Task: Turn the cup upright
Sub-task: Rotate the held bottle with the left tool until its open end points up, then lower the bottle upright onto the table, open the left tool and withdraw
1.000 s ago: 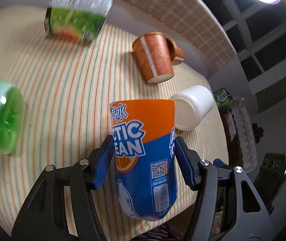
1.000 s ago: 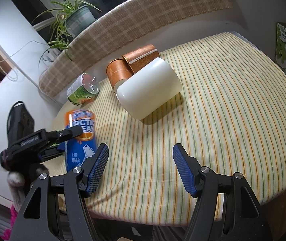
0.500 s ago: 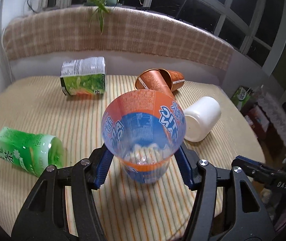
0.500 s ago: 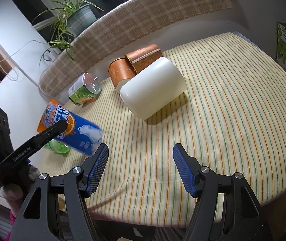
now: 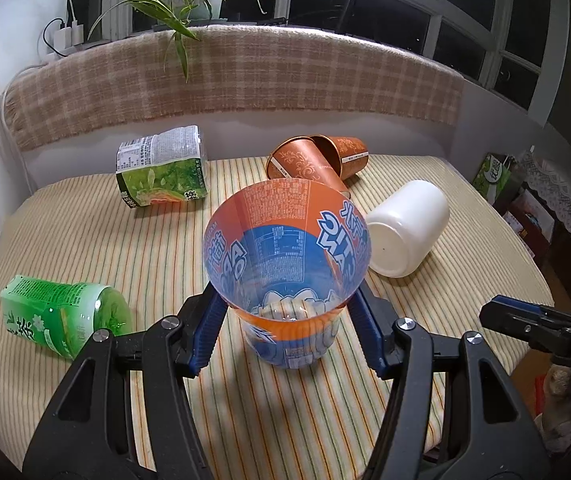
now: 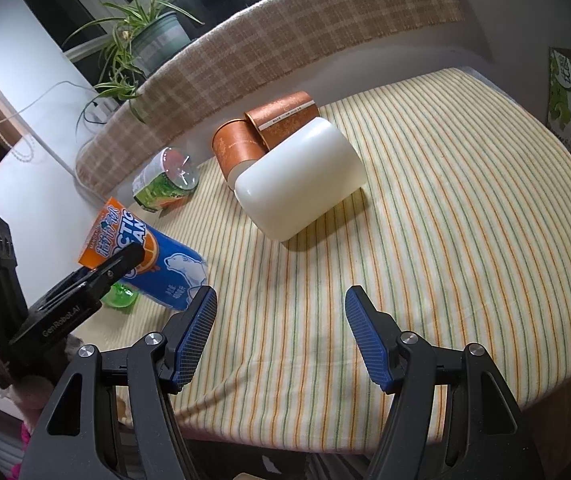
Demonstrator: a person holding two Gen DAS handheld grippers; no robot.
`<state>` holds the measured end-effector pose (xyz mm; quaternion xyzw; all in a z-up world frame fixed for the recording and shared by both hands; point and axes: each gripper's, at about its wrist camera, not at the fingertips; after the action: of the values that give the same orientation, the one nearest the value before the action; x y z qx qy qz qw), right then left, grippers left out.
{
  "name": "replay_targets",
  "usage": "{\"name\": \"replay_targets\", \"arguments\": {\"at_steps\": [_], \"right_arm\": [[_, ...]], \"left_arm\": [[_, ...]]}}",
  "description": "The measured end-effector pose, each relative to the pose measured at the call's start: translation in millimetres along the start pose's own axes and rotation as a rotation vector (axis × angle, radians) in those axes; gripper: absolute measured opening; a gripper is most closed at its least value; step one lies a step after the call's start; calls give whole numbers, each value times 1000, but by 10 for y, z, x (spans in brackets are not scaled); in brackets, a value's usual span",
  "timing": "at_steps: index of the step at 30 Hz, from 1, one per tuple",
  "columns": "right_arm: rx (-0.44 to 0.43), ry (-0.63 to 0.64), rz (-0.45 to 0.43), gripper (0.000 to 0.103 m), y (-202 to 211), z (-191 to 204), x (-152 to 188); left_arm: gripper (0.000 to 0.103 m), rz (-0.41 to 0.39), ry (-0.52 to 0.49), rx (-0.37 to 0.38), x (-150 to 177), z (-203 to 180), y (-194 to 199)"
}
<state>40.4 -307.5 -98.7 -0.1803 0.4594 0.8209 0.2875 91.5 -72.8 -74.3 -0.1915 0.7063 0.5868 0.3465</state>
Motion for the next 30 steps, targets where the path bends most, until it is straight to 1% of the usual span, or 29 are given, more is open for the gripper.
{"name": "replay_targets", "arguments": {"at_steps": [19, 25, 30], "right_arm": [[6, -2, -6, 67, 24, -48, 4], [2, 0, -3, 67, 19, -49, 3], [4, 3, -3, 67, 18, -48, 6]], "left_arm": [[61, -4, 4, 8, -38, -47, -85], [65, 39, 57, 70, -22, -1, -145], [65, 56, 71, 82, -3, 19, -187]]}}
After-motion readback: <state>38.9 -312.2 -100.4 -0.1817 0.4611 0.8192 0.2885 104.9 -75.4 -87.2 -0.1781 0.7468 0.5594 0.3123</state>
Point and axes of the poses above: each gripper's, at about its wrist camera, not at the fingertips, and y roughly against the way its jaws point, z to its left, x to its underside, and after that the axes turned 3 degrees about -x, right-handed
